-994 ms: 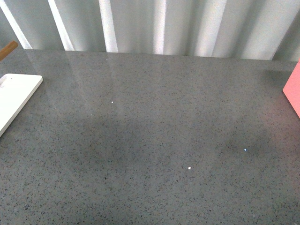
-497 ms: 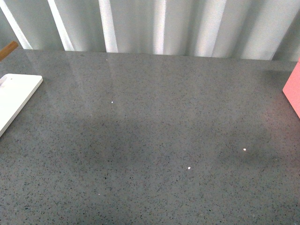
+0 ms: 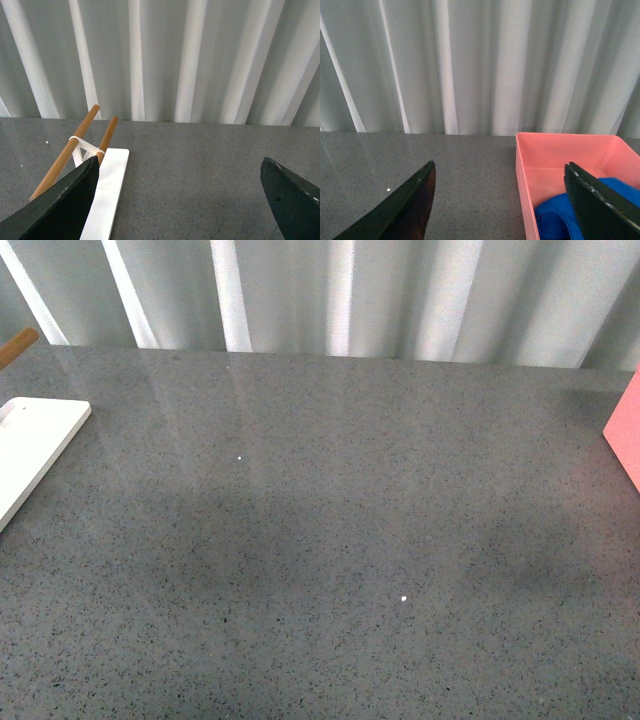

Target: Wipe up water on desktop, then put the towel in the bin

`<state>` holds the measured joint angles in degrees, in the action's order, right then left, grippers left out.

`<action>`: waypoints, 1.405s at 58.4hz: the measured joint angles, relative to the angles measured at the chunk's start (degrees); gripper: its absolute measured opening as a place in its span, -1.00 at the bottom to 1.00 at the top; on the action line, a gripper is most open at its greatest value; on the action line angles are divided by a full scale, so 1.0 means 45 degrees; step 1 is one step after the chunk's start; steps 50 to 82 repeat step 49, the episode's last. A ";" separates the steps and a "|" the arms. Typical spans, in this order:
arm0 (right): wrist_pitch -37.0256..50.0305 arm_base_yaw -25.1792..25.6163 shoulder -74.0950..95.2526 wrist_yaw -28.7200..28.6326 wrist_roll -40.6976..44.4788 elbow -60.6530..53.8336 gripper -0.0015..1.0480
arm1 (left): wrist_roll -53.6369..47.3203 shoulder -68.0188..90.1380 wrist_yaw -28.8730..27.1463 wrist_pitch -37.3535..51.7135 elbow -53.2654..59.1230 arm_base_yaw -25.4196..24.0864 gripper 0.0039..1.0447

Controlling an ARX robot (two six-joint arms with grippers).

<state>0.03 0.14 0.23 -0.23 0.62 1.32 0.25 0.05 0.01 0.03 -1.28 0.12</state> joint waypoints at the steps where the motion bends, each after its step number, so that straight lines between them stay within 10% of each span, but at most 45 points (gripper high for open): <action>1: 0.0000 0.0000 0.0000 0.0000 0.0000 0.0000 0.69 | 0.0005 0.0005 0.0000 -0.0005 0.0000 0.0000 0.87; 5: 0.0000 0.0000 0.0000 -0.0005 -0.0010 0.0000 0.90 | 0.0000 0.0005 -0.0005 -0.0005 0.0000 0.0000 0.87; 82: 0.0000 0.0000 0.0000 0.0000 -0.0010 0.0000 0.86 | 0.0000 0.0000 -0.0005 -0.0005 0.0000 0.0000 0.87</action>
